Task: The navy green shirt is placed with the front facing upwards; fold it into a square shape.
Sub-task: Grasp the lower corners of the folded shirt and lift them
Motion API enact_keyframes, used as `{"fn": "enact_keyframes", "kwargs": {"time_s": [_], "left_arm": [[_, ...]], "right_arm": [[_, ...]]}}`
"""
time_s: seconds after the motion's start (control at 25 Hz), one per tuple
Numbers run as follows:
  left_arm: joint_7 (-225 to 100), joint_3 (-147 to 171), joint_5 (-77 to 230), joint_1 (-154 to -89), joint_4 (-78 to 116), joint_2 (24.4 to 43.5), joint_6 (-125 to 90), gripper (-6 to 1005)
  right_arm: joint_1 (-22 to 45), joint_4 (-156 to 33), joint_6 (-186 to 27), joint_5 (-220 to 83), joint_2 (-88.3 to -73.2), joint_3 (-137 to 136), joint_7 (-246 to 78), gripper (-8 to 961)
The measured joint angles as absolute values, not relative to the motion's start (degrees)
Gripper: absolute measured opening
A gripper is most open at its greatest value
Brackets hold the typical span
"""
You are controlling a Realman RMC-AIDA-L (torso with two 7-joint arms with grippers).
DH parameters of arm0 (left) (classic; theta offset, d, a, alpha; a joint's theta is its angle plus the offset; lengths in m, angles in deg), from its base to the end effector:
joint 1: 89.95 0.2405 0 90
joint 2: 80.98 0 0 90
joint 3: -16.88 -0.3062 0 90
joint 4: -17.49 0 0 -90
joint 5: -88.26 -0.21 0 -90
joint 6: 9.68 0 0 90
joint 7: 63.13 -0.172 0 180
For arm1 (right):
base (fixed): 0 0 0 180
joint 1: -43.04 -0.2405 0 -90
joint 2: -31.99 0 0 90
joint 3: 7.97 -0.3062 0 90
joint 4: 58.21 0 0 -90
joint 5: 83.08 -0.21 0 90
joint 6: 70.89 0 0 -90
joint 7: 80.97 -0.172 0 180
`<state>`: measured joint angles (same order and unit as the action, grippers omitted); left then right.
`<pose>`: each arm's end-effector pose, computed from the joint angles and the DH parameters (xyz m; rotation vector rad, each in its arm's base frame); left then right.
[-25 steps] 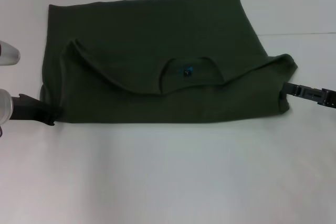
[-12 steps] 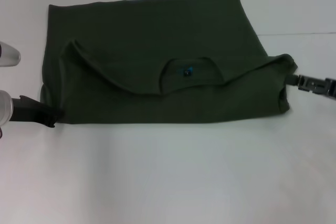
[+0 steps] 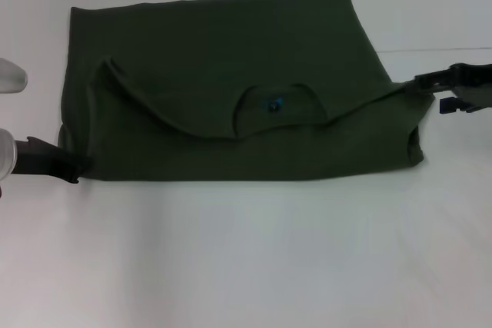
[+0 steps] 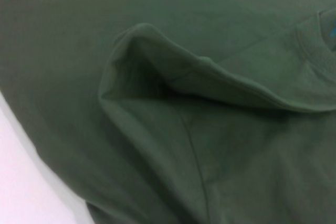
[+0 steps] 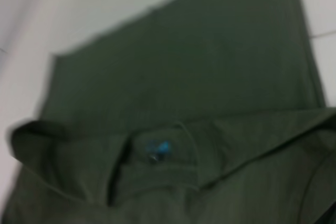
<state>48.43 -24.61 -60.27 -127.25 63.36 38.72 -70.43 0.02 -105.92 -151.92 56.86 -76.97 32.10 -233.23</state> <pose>-0.3476 0.4401 -0.0239 -2.3190 -0.9565 0.1077 0.2920 0.4642 0.0549 -2.0737 1.7122 0.2563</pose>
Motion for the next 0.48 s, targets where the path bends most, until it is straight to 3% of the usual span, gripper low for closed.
{"fn": "enact_keyframes", "kwargs": {"time_s": [0.2,0.48], "left_arm": [[48.46,-24.81,-60.27,-127.38,63.29,38.6,-70.51,7],[48.37,-24.55,-60.31,-127.32,63.27,38.54,-70.95,8]], "right_arm": [[-5.96,-105.16,-150.08,68.97,-79.2,32.55,-236.53,923],[-5.36,-100.21,-145.24,69.24,-79.66,34.07,-236.5,923]]}}
